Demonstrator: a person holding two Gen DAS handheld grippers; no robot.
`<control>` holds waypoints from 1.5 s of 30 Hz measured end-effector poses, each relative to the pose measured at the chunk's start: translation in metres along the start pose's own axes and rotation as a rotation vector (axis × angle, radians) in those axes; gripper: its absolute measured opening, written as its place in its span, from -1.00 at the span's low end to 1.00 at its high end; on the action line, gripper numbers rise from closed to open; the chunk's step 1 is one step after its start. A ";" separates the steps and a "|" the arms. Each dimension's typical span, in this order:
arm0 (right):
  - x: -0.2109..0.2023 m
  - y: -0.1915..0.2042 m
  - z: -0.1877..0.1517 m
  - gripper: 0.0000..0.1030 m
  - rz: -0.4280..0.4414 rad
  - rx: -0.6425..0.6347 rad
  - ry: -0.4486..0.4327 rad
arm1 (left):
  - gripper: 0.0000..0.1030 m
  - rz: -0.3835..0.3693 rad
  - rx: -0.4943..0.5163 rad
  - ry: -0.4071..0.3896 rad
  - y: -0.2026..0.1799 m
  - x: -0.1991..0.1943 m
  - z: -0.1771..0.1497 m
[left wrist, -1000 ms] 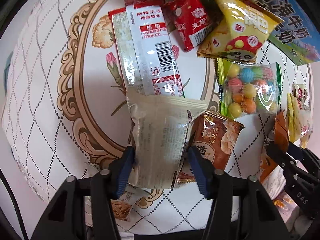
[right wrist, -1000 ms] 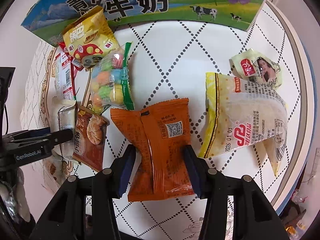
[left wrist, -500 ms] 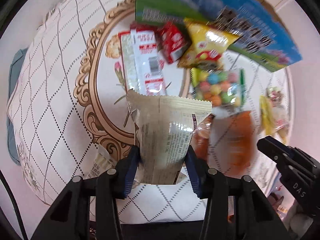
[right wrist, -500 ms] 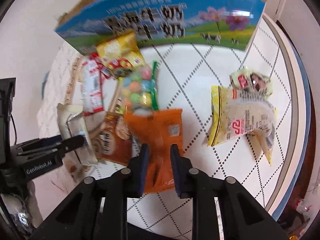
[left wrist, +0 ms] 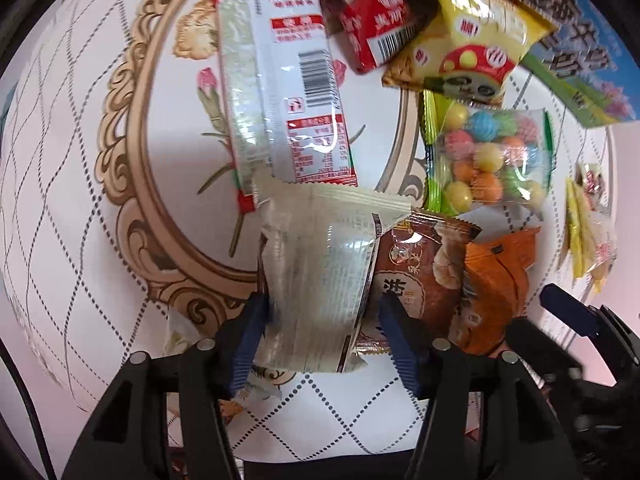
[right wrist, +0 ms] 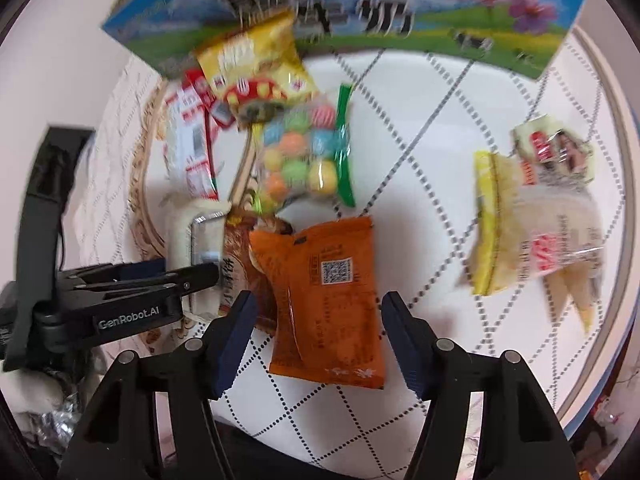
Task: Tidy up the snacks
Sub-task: 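Carry both packets into the box and release them beside the noodle pack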
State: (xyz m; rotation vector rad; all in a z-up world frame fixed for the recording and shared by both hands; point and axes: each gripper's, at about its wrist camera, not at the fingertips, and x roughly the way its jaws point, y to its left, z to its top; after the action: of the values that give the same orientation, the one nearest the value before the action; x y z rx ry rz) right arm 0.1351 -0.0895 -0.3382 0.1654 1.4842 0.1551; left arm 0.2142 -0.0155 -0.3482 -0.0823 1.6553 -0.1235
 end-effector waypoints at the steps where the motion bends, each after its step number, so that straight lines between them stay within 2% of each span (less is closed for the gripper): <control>1: 0.009 0.000 0.000 0.28 -0.013 0.006 0.014 | 0.11 0.018 0.009 -0.001 -0.004 0.007 0.004; 2: 0.015 0.000 -0.001 0.22 -0.022 0.005 0.015 | 0.10 0.026 0.010 -0.006 -0.006 0.010 0.003; 4: 0.019 0.003 -0.003 0.11 -0.044 -0.011 0.000 | -0.10 0.045 -0.003 -0.028 -0.005 0.009 0.000; 7: 0.015 0.008 -0.006 0.06 -0.054 -0.032 -0.029 | -0.12 0.040 -0.022 -0.074 -0.009 0.004 -0.001; 11: 0.000 0.008 -0.010 0.02 -0.026 -0.020 -0.056 | -0.14 0.021 -0.037 -0.117 -0.007 -0.032 -0.014; 17: -0.045 0.002 -0.010 0.01 0.043 -0.005 -0.116 | -0.14 -0.002 -0.003 -0.194 -0.020 -0.087 -0.035; 21: -0.078 0.001 -0.007 0.01 0.090 0.006 -0.161 | -0.15 -0.027 0.007 -0.238 -0.020 -0.109 -0.033; 25: -0.120 -0.009 0.003 0.01 0.130 0.030 -0.230 | -0.15 -0.089 0.031 -0.314 -0.020 -0.153 -0.024; 28: -0.153 -0.019 0.023 0.01 0.151 0.057 -0.304 | -0.14 -0.133 0.055 -0.361 -0.031 -0.191 -0.001; 30: -0.181 -0.031 0.046 0.01 0.141 0.069 -0.366 | -0.14 -0.143 0.084 -0.395 -0.046 -0.209 0.027; 32: -0.198 -0.038 0.072 0.01 0.116 0.078 -0.417 | -0.14 -0.135 0.103 -0.426 -0.056 -0.222 0.051; 35: -0.217 -0.053 0.115 0.01 0.058 0.084 -0.464 | -0.14 -0.080 0.138 -0.454 -0.070 -0.240 0.095; 39: -0.220 -0.071 0.178 0.01 -0.019 0.104 -0.474 | -0.14 -0.023 0.161 -0.418 -0.083 -0.240 0.160; 42: -0.212 -0.084 0.224 0.01 -0.070 0.116 -0.451 | -0.14 0.037 0.172 -0.360 -0.090 -0.222 0.215; 45: -0.196 -0.092 0.264 0.02 -0.110 0.127 -0.414 | -0.14 0.086 0.172 -0.312 -0.091 -0.200 0.254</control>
State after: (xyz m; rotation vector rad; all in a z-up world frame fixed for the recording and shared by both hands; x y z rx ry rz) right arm 0.3831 -0.2240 -0.1451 0.2046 1.0868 -0.0611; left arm 0.4826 -0.0880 -0.1603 0.0965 1.3291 -0.1778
